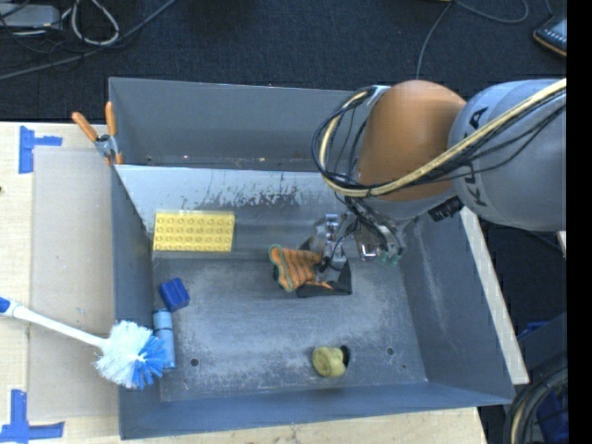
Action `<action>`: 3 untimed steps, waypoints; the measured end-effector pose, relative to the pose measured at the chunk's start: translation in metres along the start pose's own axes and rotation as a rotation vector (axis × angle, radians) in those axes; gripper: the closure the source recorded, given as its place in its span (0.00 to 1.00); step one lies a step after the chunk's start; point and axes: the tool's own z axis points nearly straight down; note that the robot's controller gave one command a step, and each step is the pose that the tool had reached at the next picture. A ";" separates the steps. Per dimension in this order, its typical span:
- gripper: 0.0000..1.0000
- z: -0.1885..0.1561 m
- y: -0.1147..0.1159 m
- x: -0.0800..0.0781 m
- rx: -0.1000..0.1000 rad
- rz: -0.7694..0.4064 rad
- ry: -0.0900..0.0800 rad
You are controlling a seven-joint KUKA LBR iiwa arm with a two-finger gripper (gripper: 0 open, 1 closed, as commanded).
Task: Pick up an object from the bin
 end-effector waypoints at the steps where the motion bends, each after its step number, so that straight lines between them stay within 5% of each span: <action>1: 1.00 0.029 -0.004 0.007 -0.002 0.073 0.003; 3: 1.00 0.015 -0.001 0.007 -0.001 -0.013 -0.001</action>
Offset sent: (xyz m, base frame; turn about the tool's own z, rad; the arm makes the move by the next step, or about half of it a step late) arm -0.0064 -0.0058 -0.0042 -0.0502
